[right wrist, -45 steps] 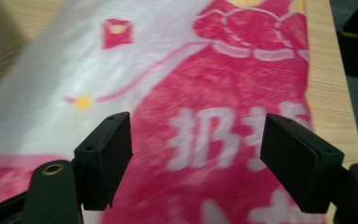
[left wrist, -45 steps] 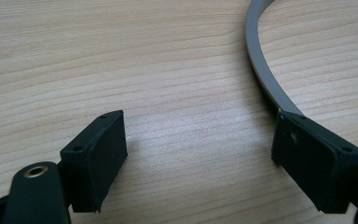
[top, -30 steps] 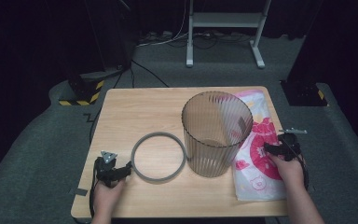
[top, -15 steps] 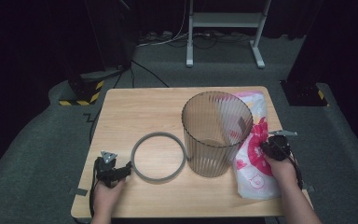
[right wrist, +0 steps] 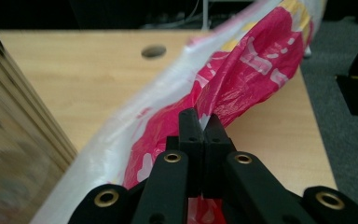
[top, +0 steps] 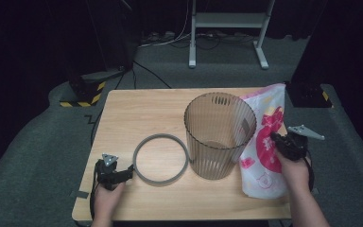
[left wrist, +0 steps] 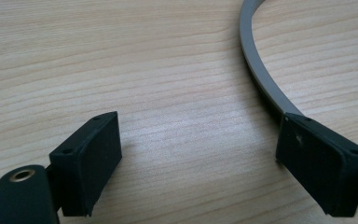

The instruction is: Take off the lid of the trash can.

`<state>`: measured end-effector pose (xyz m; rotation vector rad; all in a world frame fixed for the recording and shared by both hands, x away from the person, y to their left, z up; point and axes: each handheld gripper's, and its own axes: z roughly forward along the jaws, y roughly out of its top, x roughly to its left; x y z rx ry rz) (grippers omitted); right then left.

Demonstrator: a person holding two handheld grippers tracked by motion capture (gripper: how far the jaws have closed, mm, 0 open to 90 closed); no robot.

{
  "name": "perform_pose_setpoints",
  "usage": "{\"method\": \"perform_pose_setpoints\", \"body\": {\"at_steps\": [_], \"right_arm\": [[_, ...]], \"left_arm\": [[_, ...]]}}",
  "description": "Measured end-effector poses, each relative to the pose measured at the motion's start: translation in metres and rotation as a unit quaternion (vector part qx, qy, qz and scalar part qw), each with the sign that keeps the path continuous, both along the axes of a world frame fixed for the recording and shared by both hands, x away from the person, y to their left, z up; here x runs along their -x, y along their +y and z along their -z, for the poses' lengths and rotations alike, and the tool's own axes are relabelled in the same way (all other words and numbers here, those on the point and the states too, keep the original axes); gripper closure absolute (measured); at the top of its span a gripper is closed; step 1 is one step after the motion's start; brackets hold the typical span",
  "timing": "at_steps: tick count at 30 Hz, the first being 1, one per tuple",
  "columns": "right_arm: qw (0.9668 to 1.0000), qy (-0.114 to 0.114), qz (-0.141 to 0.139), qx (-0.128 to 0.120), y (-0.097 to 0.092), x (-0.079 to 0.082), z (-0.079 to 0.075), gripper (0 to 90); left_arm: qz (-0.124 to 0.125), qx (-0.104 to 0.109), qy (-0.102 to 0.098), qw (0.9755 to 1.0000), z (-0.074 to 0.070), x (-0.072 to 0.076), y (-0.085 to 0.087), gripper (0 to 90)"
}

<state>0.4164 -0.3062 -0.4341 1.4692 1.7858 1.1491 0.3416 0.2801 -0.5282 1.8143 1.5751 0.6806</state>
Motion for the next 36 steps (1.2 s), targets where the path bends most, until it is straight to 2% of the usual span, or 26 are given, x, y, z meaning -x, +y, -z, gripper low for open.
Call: {"method": "perform_pose_setpoints", "body": {"at_steps": [1, 2, 6, 8, 10, 13, 16, 18, 19, 22, 24, 26, 28, 30, 32, 34, 35, 36], "right_arm": [[1.0, -0.01, 0.002, -0.002, 0.0, 0.001, -0.004, 89.0], [0.9998, -0.019, 0.004, -0.002, 0.001, 0.002, -0.009, 88.9], [0.998, -0.059, 0.006, -0.021, 0.004, 0.006, -0.023, 88.9], [0.9965, -0.08, 0.008, -0.024, 0.007, 0.007, -0.029, 88.8], [0.9948, -0.096, 0.011, -0.032, 0.01, 0.007, -0.035, 88.8], [0.992, -0.12, 0.013, -0.037, 0.015, 0.007, -0.049, 88.8], [0.9879, -0.15, 0.016, -0.034, 0.019, 0.009, -0.065, 88.8], [0.9845, -0.171, 0.014, -0.034, 0.022, 0.011, -0.08, 88.8], [0.9831, -0.179, 0.015, -0.037, 0.023, 0.011, -0.086, 88.9], [0.9786, -0.201, 0.015, -0.043, 0.028, 0.013, -0.103, 88.9], [0.9729, -0.227, 0.015, -0.044, 0.035, 0.018, -0.117, 88.9], [0.9688, -0.243, 0.011, -0.05, 0.04, 0.022, -0.127, 88.9], [0.9644, -0.259, 0.006, -0.054, 0.048, 0.026, -0.137, 88.8], [0.9609, -0.27, -0.003, -0.059, 0.057, 0.028, -0.147, 88.8], [0.9568, -0.284, -0.013, -0.063, 0.066, 0.03, -0.155, 88.8], [0.9527, -0.295, -0.025, -0.067, 0.078, 0.029, -0.162, 88.8], [0.9518, -0.297, -0.031, -0.071, 0.083, 0.028, -0.164, 88.8], [0.9507, -0.299, -0.037, -0.072, 0.088, 0.027, -0.167, 88.8]], "left_arm": [[0.0, 0.0, 0.0, 1.0, 0.0, 0.0, 0.0, 14.0], [-0.002, 0.007, -0.015, 0.9999, -0.001, 0.002, 0.001, 14.1], [-0.002, 0.028, -0.037, 0.9989, -0.009, 0.006, 0.003, 14.3], [-0.001, 0.025, -0.055, 0.9982, -0.017, 0.009, 0.001, 14.5], [0.003, 0.038, -0.074, 0.9965, -0.029, 0.011, -0.002, 14.5], [0.02, 0.064, -0.107, 0.992, -0.047, 0.013, -0.009, 14.7], [0.036, 0.07, -0.134, 0.9878, -0.064, 0.014, -0.02, 15.0], [0.056, 0.091, -0.167, 0.9802, -0.078, 0.016, -0.03, 16.9], [0.063, 0.101, -0.177, 0.9771, -0.085, 0.017, -0.035, 17.1], [0.082, 0.106, -0.194, 0.9718, -0.103, 0.018, -0.049, 16.6], [0.098, 0.11, -0.207, 0.9671, -0.115, 0.02, -0.061, 15.9], [0.108, 0.112, -0.212, 0.9649, -0.123, 0.022, -0.068, 15.0], [0.119, 0.112, -0.207, 0.9645, -0.129, 0.022, -0.076, 14.9], [0.128, 0.106, -0.217, 0.962, -0.133, 0.021, -0.083, 14.1], [0.135, 0.1, -0.231, 0.9583, -0.136, 0.019, -0.087, 12.8], [0.132, 0.106, -0.242, 0.9554, -0.138, 0.016, -0.088, 12.3], [0.132, 0.106, -0.242, 0.9554, -0.138, 0.016, -0.088, 12.3], [0.129, 0.116, -0.241, 0.9548, -0.141, 0.013, -0.087, 12.3]]}}
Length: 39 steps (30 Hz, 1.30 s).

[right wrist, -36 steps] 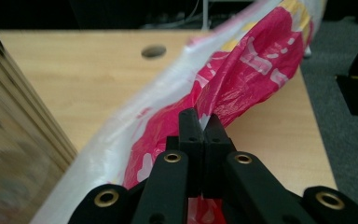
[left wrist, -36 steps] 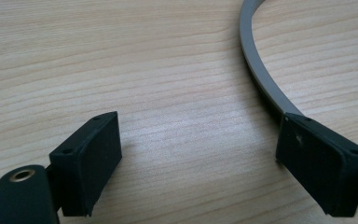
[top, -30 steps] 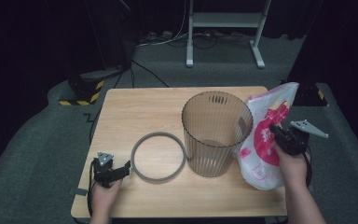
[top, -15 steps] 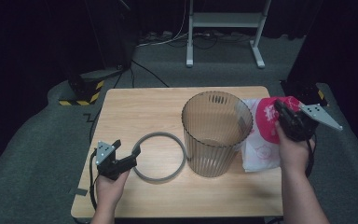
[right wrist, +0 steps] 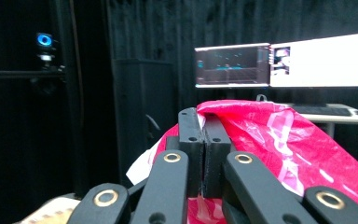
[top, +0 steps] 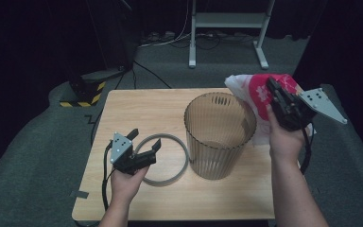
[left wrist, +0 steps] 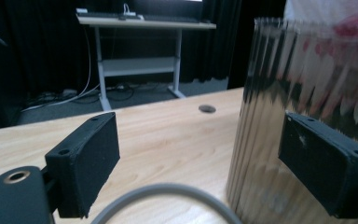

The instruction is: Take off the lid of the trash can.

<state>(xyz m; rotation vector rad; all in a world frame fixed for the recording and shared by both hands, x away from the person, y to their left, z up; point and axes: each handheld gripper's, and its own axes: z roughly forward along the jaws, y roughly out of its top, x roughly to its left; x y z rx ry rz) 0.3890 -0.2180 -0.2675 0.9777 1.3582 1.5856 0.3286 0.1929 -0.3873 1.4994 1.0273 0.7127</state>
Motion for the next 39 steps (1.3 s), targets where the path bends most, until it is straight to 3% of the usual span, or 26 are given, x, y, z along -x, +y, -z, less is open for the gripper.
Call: {"method": "perform_pose_setpoints", "body": {"at_steps": [4, 6, 9, 13, 16, 19, 23, 28, 31, 36, 39], "right_arm": [[0.9997, -0.007, -0.023, 0.004, 0.021, 0.002, -0.008, 88.8], [0.9993, -0.017, -0.032, 0.009, 0.029, 0.005, -0.011, 88.7], [0.9983, -0.028, -0.05, 0.009, 0.043, 0.011, -0.016, 88.7], [0.9966, -0.034, -0.076, 0.002, 0.057, 0.018, -0.022, 88.7], [0.9941, -0.045, -0.098, 0.004, 0.07, 0.024, -0.026, 88.7], [0.9923, -0.044, -0.116, 0.007, 0.082, 0.025, -0.03, 88.7], [0.9895, -0.043, -0.138, 0.006, 0.097, 0.027, -0.032, 88.7], [0.9857, -0.045, -0.163, 0.005, 0.114, 0.033, -0.034, 88.6], [0.9841, -0.046, -0.172, 0.006, 0.119, 0.038, -0.031, 88.6], [0.9823, -0.041, -0.183, 0.0, 0.12, 0.041, -0.034, 88.6], [0.9824, -0.044, -0.182, 0.001, 0.117, 0.043, -0.033, 88.5]], "left_arm": [[-0.003, -0.003, -0.003, 1.0, -0.005, -0.001, 0.0, 12.3], [-0.004, -0.009, -0.017, 0.9998, -0.01, 0.001, 0.0, 12.3], [-0.009, 0.0, -0.02, 0.9998, -0.013, 0.001, 0.0, 12.3], [-0.024, -0.02, -0.021, 0.9993, -0.017, 0.002, -0.001, 13.7], [-0.034, -0.029, -0.025, 0.9987, -0.02, 0.003, 0.0, 14.6], [-0.046, -0.022, -0.033, 0.9982, -0.022, 0.003, 0.004, 16.1], [-0.063, -0.039, -0.044, 0.9963, -0.024, 0.003, 0.008, 19.4], [-0.08, -0.027, -0.047, 0.9953, -0.026, 0.003, 0.011, 21.6], [-0.084, -0.031, -0.059, 0.9942, -0.027, 0.003, 0.011, 21.6], [-0.084, -0.01, -0.063, 0.9944, -0.031, -0.003, 0.008, 21.0], [-0.078, -0.013, -0.089, 0.9929, -0.038, -0.008, 0.0, 20.9]]}}
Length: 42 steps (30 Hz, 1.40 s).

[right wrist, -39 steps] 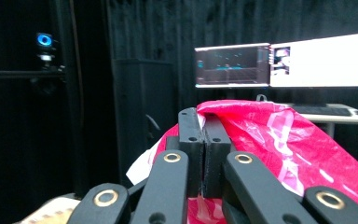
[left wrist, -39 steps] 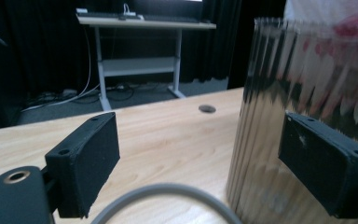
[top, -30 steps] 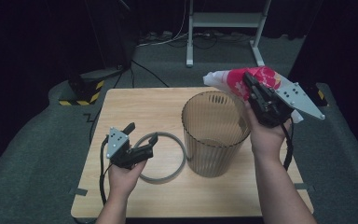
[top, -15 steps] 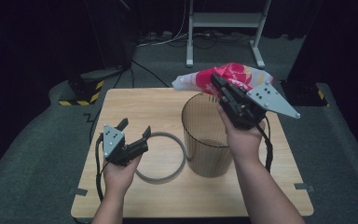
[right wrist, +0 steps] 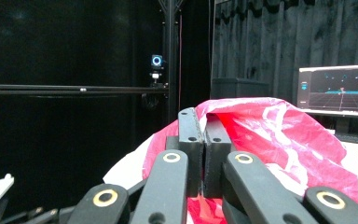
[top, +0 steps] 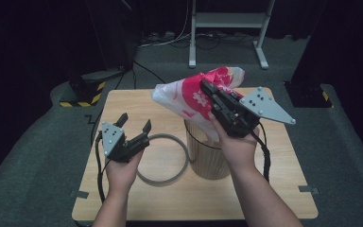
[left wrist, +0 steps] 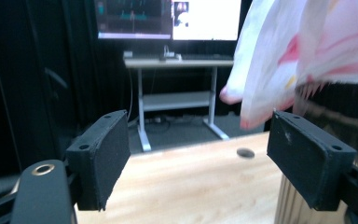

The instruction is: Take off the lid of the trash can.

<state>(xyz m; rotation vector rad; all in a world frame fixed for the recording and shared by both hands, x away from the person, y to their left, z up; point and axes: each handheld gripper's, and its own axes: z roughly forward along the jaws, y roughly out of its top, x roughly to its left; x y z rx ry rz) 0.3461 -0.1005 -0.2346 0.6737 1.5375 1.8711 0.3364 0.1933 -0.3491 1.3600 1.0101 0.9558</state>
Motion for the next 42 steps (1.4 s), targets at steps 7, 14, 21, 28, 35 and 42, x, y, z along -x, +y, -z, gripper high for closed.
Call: {"method": "perform_pose_setpoints", "body": {"at_steps": [7, 14, 21, 28, 35, 42], "right_arm": [[0.9999, 0.012, 0.003, -0.003, -0.016, 0.003, 0.008, 88.4], [0.9997, 0.025, 0.004, -0.004, -0.034, 0.002, 0.015, 88.3], [0.9993, 0.035, 0.011, 0.003, -0.041, -0.002, 0.023, 87.4], [0.9979, 0.054, 0.02, 0.031, -0.038, -0.007, 0.026, 81.1], [0.9959, 0.062, 0.054, 0.04, -0.052, -0.007, 0.03, 69.7], [0.9919, 0.06, 0.105, 0.039, -0.081, -0.007, 0.04, 70.3]], "left_arm": [[0.031, -0.009, -0.029, 0.9991, -0.015, -0.026, -0.036, 20.4], [0.06, -0.002, -0.057, 0.9966, -0.03, -0.044, -0.059, 30.0], [0.088, -0.027, -0.094, 0.9913, -0.038, -0.035, -0.067, 74.5], [0.042, -0.029, -0.127, 0.9906, -0.041, -0.004, -0.053, 88.7], [-0.029, -0.05, -0.118, 0.9913, -0.041, 0.007, -0.048, 88.9], [-0.035, -0.079, -0.133, 0.9873, -0.044, 0.012, -0.06, 88.9]]}}
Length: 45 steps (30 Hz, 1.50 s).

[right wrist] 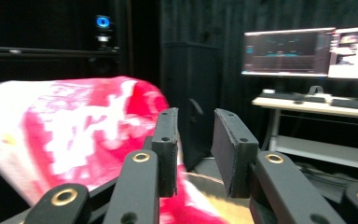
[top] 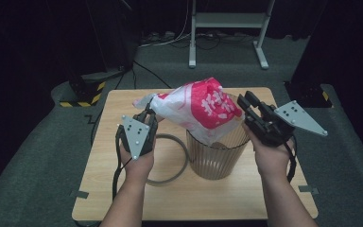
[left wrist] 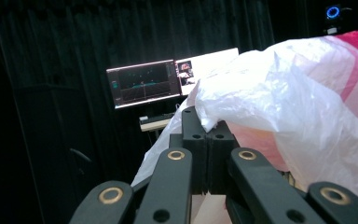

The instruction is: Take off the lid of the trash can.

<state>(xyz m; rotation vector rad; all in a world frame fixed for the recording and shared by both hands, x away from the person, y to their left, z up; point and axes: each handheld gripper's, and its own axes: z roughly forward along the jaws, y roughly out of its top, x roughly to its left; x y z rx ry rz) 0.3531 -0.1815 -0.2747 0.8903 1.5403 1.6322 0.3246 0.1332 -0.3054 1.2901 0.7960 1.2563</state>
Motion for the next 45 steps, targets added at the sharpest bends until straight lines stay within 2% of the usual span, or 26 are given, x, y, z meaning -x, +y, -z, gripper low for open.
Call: {"method": "perform_pose_setpoints", "body": {"at_steps": [3, 5, 8, 10, 14, 18, 20, 21, 23, 26, 29, 33, 36, 39, 41, 43, 45], "right_arm": [[0.9997, 0.001, 0.024, 0.004, -0.012, -0.003, 0.002, 72.4], [0.9997, 0.012, 0.019, 0.008, -0.014, -0.005, 0.006, 72.2], [0.9996, 0.016, 0.019, 0.009, -0.015, -0.005, 0.013, 71.1], [0.9996, 0.016, 0.02, 0.006, -0.018, -0.003, 0.015, 69.7], [0.9997, 0.017, 0.018, -0.004, -0.024, 0.001, 0.019, 64.0], [0.9998, 0.02, 0.009, 0.001, -0.02, 0.005, 0.022, 60.4], [0.9998, 0.019, 0.004, 0.005, -0.018, 0.006, 0.023, 59.2], [0.9998, 0.017, 0.001, 0.007, -0.017, 0.006, 0.024, 58.5], [0.9999, 0.013, 0.001, 0.011, -0.015, 0.007, 0.025, 58.0], [0.9998, 0.013, 0.005, 0.013, -0.013, 0.008, 0.029, 57.9], [0.9997, 0.013, 0.006, 0.021, -0.01, 0.007, 0.032, 58.6], [0.9995, 0.005, 0.001, 0.032, -0.004, 0.008, 0.034, 59.5], [0.999, 0.008, 0.0, 0.044, 0.002, 0.01, 0.035, 57.4], [0.9988, 0.018, -0.006, 0.045, 0.006, 0.011, 0.036, 54.5], [0.9986, 0.027, -0.019, 0.042, 0.007, 0.011, 0.037, 54.1], [0.9984, 0.025, -0.024, 0.044, 0.008, 0.012, 0.037, 49.4], [0.9982, 0.034, -0.026, 0.042, 0.008, 0.012, 0.037, 45.2]], "left_arm": [[0.003, -0.003, -0.005, 1.0, -0.003, 0.001, -0.004, 88.9], [0.009, -0.013, -0.004, 0.9999, -0.004, 0.001, -0.01, 88.8], [0.02, -0.046, 0.002, 0.9987, -0.001, -0.003, -0.03, 88.7], [0.026, -0.058, 0.013, 0.9979, 0.003, -0.006, -0.041, 88.4], [0.046, -0.062, 0.038, 0.9963, 0.009, -0.013, -0.056, 82.7], [0.064, -0.069, 0.046, 0.9945, 0.011, -0.013, -0.068, 81.8], [0.077, -0.069, 0.056, 0.993, 0.011, -0.012, -0.071, 76.8], [0.076, -0.073, 0.059, 0.9927, 0.012, -0.012, -0.072, 72.3], [0.073, -0.072, 0.064, 0.9927, 0.014, -0.011, -0.069, 62.8], [0.074, -0.051, 0.073, 0.9932, 0.018, -0.008, -0.059, 50.0], [0.062, -0.04, 0.082, 0.9939, 0.024, -0.005, -0.05, 42.0], [0.053, -0.029, 0.089, 0.9942, 0.033, 0.0, -0.039, 39.6], [0.048, -0.03, 0.092, 0.9941, 0.038, 0.004, -0.036, 38.5], [0.043, -0.034, 0.092, 0.9943, 0.044, 0.007, -0.031, 38.3], [0.043, -0.028, 0.094, 0.9942, 0.048, 0.01, -0.028, 37.8], [0.042, -0.023, 0.094, 0.9945, 0.053, 0.012, -0.024, 37.7], [0.04, -0.024, 0.093, 0.9946, 0.058, 0.012, -0.022, 37.1]]}}
